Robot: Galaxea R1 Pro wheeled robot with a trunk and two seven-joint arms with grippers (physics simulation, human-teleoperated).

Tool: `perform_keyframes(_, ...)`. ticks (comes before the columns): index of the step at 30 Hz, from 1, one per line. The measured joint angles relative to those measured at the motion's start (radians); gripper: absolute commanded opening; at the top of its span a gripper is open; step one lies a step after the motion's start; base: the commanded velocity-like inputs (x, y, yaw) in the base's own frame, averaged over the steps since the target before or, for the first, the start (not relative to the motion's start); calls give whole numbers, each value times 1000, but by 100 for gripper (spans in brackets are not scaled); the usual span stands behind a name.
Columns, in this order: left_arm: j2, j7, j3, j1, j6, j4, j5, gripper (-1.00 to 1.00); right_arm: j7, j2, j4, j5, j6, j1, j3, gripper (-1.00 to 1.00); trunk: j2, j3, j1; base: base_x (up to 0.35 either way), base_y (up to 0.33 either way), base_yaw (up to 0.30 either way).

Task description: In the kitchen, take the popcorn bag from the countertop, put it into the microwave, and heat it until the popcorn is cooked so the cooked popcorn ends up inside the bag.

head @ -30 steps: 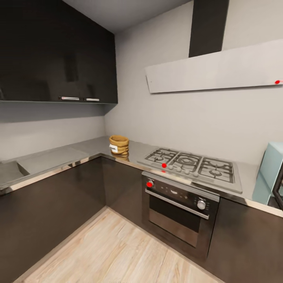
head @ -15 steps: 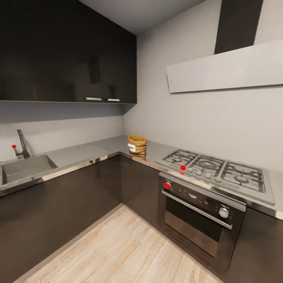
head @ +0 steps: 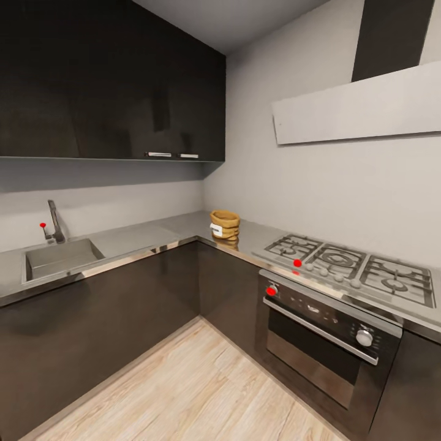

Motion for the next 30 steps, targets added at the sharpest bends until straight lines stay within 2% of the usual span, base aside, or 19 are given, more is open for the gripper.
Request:
perform_keyframes(3,1,0,0,0,0,0,0,100,-8,0,0,-1,1,0,-1,100,0,0,0,0,0,0)
perform_keyframes(30,0,0,0,0,1,0,-2,100,-22,0,0,7,4,0,6,100,189,85,-103,0,0,0)
